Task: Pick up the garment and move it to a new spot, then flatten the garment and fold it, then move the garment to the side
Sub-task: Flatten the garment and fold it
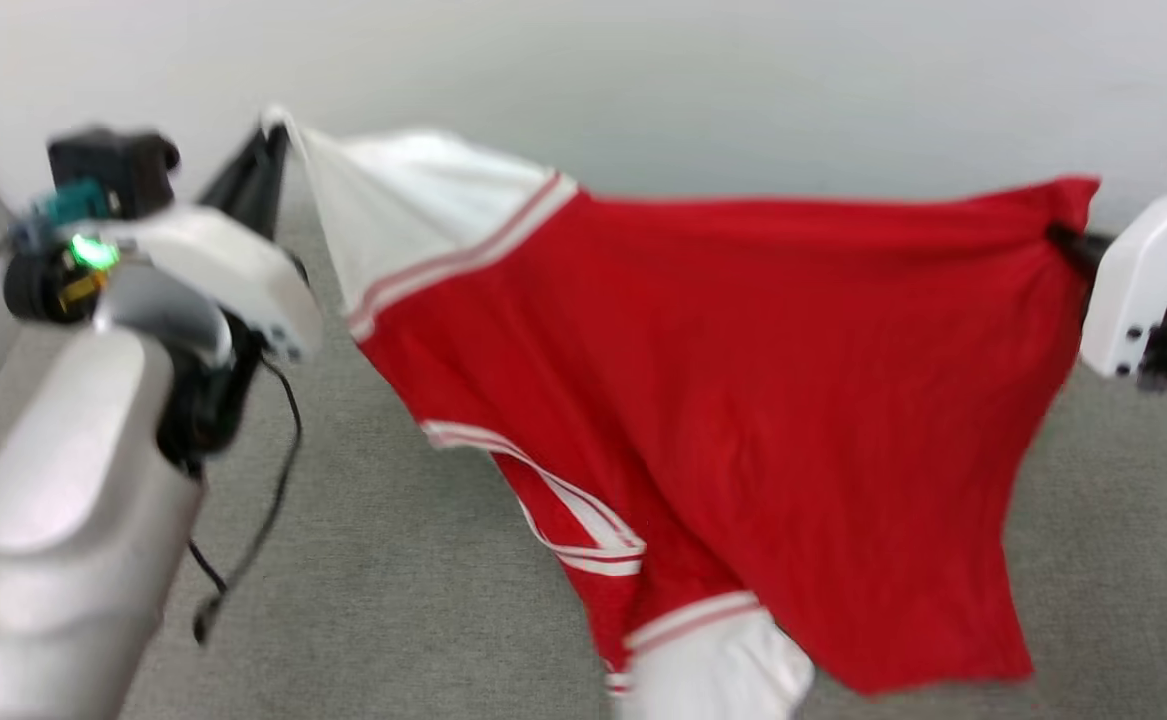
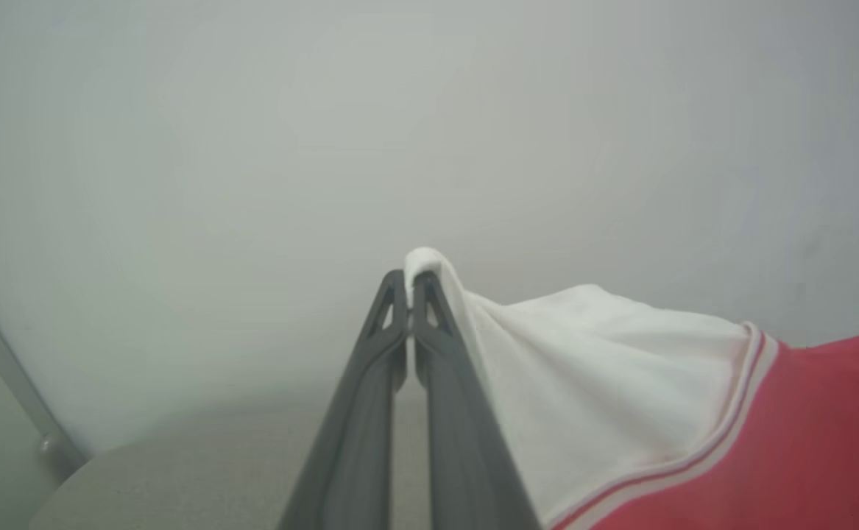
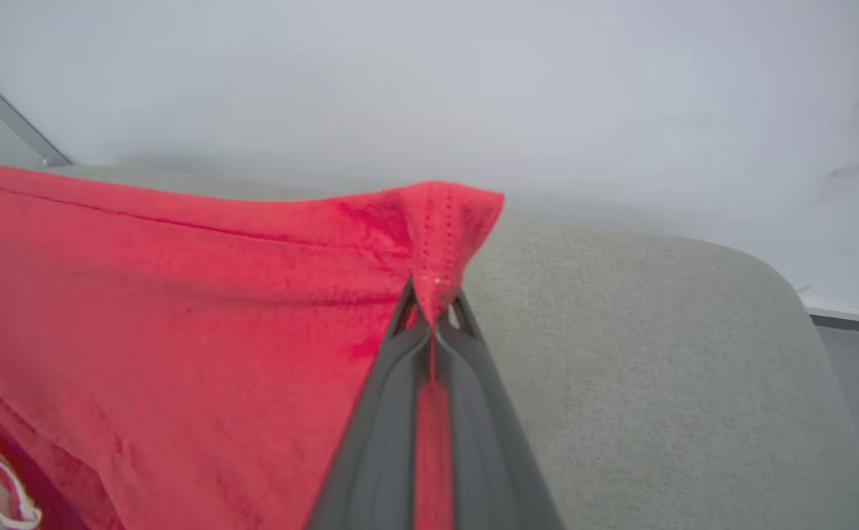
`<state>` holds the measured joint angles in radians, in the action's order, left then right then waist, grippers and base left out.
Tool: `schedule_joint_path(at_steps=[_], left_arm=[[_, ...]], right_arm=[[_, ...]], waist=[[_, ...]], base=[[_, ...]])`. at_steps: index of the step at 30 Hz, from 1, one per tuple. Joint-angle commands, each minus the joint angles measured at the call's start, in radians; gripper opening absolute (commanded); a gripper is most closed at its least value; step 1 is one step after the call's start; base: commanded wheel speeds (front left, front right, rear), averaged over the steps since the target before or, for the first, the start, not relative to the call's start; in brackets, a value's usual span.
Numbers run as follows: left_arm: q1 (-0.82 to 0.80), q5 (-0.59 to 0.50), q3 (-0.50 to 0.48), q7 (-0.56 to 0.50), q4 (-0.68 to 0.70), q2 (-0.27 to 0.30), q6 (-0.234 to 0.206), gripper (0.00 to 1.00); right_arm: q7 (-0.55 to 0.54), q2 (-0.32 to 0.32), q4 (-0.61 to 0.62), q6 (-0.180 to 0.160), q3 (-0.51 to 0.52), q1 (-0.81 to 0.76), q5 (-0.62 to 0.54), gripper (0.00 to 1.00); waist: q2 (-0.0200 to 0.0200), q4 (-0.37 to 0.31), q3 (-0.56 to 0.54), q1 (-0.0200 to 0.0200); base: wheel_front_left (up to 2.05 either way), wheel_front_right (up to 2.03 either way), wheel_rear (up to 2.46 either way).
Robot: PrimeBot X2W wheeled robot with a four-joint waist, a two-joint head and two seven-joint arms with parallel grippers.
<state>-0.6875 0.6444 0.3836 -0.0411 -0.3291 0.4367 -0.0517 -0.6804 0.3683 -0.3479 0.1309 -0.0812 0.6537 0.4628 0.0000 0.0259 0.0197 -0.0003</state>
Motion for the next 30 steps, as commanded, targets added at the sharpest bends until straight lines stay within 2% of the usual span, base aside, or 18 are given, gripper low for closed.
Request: schedule_joint_path(at_steps=[1,6,11,22,30], left_arm=[[-0.050,-0.010,-0.001,0.009,-0.032,-0.001,0.008,0.00],[-0.270,-0.050,-0.005,0.053,-0.179,-0.012,0.033,0.00],[-0.493,-0.097,-0.001,0.093,-0.265,-0.006,0.060,0.00],[-0.921,-0.163,-0.024,0.150,-0.309,0.049,0.091,0.00],[-1.028,-0.143,-0.052,0.147,-0.295,0.050,0.074,0.00]], right_arm=[[0.017,0.000,-0.013,0.000,-0.001,0.029,-0.006,0.00],[0.095,-0.004,-0.061,0.000,0.015,0.162,-0.042,0.00],[0.145,-0.002,-0.077,-0.001,0.036,0.330,-0.074,0.00],[0.276,-0.006,-0.087,-0.001,0.031,0.729,-0.149,0.00],[0.382,-0.009,-0.167,0.000,-0.027,0.952,-0.134,0.00]], waist=[[0.0000,-0.006,0.002,0.0003],[0.0000,-0.018,0.055,0.0003],[0.0000,-0.023,0.165,0.0003],[0.0000,-0.056,0.489,0.0003],[0.0000,-0.057,0.685,0.0003]], base=[[0.00,0.00,0.00],[0.00,0.00,0.00],[0.00,0.00,0.00],[0.00,0.00,0.00],[0.00,0.00,0.00]])
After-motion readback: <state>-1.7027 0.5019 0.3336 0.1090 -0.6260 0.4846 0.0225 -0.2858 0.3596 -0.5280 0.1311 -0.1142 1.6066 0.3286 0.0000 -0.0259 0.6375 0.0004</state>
